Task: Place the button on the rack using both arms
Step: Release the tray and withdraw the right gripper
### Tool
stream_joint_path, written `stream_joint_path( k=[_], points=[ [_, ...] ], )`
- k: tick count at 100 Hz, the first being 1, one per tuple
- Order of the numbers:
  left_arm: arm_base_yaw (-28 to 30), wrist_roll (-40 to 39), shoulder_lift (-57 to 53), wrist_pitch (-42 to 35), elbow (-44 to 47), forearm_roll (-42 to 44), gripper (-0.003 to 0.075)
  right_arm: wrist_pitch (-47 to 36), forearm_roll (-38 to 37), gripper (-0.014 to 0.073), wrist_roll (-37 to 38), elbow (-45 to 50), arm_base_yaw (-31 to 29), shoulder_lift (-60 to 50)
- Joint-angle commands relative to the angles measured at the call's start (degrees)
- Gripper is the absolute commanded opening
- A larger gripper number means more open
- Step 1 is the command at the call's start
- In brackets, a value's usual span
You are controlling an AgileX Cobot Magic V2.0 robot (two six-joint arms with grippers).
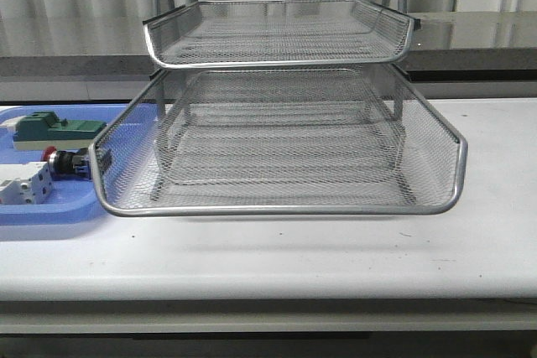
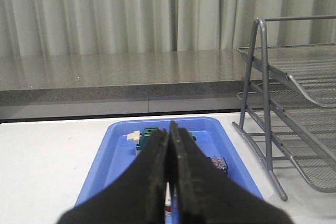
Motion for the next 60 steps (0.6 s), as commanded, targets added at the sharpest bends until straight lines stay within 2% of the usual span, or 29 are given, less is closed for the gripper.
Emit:
stream_joint_path(
  k=[1, 60],
  points=[
    [-0.4, -0.8, -1.8, -4.9, 2.7, 0.0, -0.002, -3.5, -0.8, -0.0069, 0.2, -2.0, -0.2, 0.5],
    [-0.4, -0.8, -1.8, -7.3, 1.8, -1.4, -0.002, -3.5, -0.8, -0.0069, 0.2, -2.0, -0.2, 0.5]
  ],
)
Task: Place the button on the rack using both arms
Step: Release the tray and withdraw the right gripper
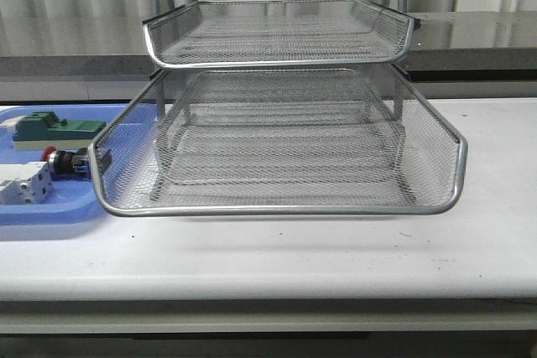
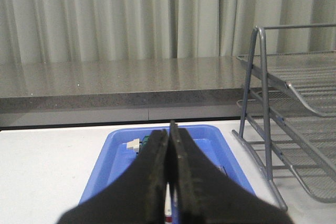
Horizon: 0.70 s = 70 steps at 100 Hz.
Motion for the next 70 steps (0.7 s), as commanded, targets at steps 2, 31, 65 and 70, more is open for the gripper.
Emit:
stream_joint_path(
  k=[2, 31, 65, 70],
  points=[
    [-0.4, -0.8, -1.8, -5.2, 1.4, -1.8, -0.002, -3.5, -0.8, -0.0069, 0.2, -2.0, -0.2, 0.5],
    [-0.4, -0.8, 8.2, 5.6, -12.4, -3.7, -0.002, -3.5, -0.8, -0.0069, 0.2, -2.0, -0.2, 0.5],
    [-0.4, -0.8, 36.6, 26.8, -39.2, -3.7, -0.002, -3.5, -0.8, -0.0069, 0.2, -2.0, -0.2, 0.5],
    [-0.4, -0.6, 41.0, 29.9, -42.9, -3.7, -0.002, -3.5, -0.8, -0.0069, 0.2, -2.0, -0.2, 0.5]
  ],
)
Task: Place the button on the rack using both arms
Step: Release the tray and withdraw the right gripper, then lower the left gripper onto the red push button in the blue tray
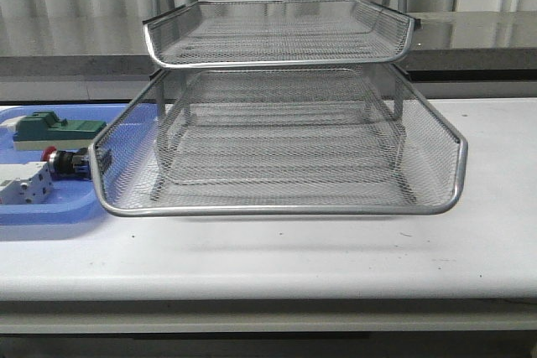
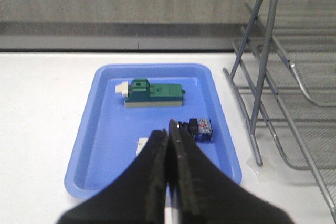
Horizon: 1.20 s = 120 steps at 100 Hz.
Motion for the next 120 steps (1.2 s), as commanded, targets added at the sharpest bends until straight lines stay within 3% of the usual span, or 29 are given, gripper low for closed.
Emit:
stream_joint_path(
  k=[1, 18, 48, 60, 71, 79, 120],
  points=[
    [-0.4, -0.5, 7.9, 2.5, -8.1, -0.7, -0.002, -3.5, -0.8, -0.0069, 0.2, -2.0, -0.2, 0.5],
    [-0.4, 2.9, 20.8, 7.9, -17.8, -0.7, -0.002, -3.5, -0.8, -0.0069, 0.2, -2.0, -0.2, 0.5],
    [-0.4, 5.4, 36.3, 6.0, -26.2, 0.0, -0.0011, -3.5, -0.8, -0.0069, 0.2, -2.0, -0.2, 0.5],
    [-0.4, 7.6, 39.3, 6.0, -27.4, -0.3, 0.0109, -3.5, -0.8, -0.0069, 0.2, -2.0, -0.2, 0.5],
    [-0.4, 7.6, 40.5, 6.1, -27.4, 0.0, 0.0334, -3.5, -0.8, -0.0069, 0.2, -2.0, -0.2, 0.5],
    [-0.4, 7.6, 40.8, 5.9, -27.4, 0.0, 0.0432, -3.5, -0.8, -0.0069, 0.2, -2.0, -0.2, 0.5],
    [-0.4, 8.7, 41.5, 2.6, -27.5, -1.2, 0.0439, -3.5, -0.8, -0.0069, 0.2, -2.0, -0.2, 0.5]
  ],
)
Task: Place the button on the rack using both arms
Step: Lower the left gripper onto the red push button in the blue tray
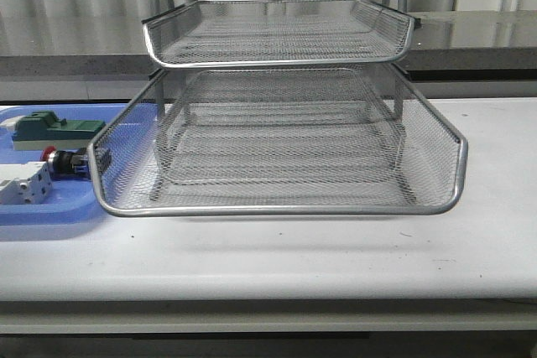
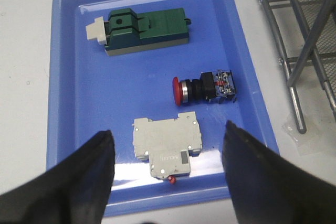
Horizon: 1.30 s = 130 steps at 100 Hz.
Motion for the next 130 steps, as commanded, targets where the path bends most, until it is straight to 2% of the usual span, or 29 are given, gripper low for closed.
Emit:
stream_joint_path(
  k=[1, 17, 33, 47, 55, 71, 94, 116, 130],
  points=[
    [-0.4, 1.5, -1.3, -5.4, -2.4, -0.4, 0.044, -3.6, -0.8, -0.0069, 0.2, -2.0, -0.2, 0.5],
    [-0.4, 6.3, 2.0, -1.8, -7.2, -0.4, 0.044, -3.6, -0.8, -0.0069, 0.2, -2.0, -0.2, 0.5],
    [-0.4, 12.1, 10.3, 5.2, -17.6, -0.6, 0.0442, -3.6, -0.8, -0.0069, 0.2, -2.0, -0.2, 0.5],
    [-0.4, 21.4, 17.5, 8.5, -26.3, -2.3, 0.0442, -3.6, -0.8, -0.0069, 0.2, -2.0, -0.2, 0.5],
    [-0.4, 29.3, 21.7, 10.5, -31.0, -5.4, 0.0442, -3.6, -0.8, -0.0069, 0.2, -2.0, -0.2, 0.5],
    [-0.4, 38.8, 28.8, 15.3, -38.2, -9.7, 0.0442, -3.6, -0.8, -0.0069, 0.2, -2.0, -0.2, 0.5],
    [-0.5, 51.2, 36.5, 23.0, -41.8, -10.6, 0.0442, -3.6, -0.8, -0.0069, 0.2, -2.0, -0.2, 0.5],
    [-2.7, 58.0, 40.4, 23.6, -42.0, -11.3, 0.0442, -3.6, -0.8, -0.0069, 0.2, -2.0, -0.2, 0.5],
    [-4.4, 59.6, 42.2, 23.1, -42.0, -11.1, 0.0442, -3.6, -0.8, -0.0069, 0.2, -2.0, -0.2, 0.5]
  ],
)
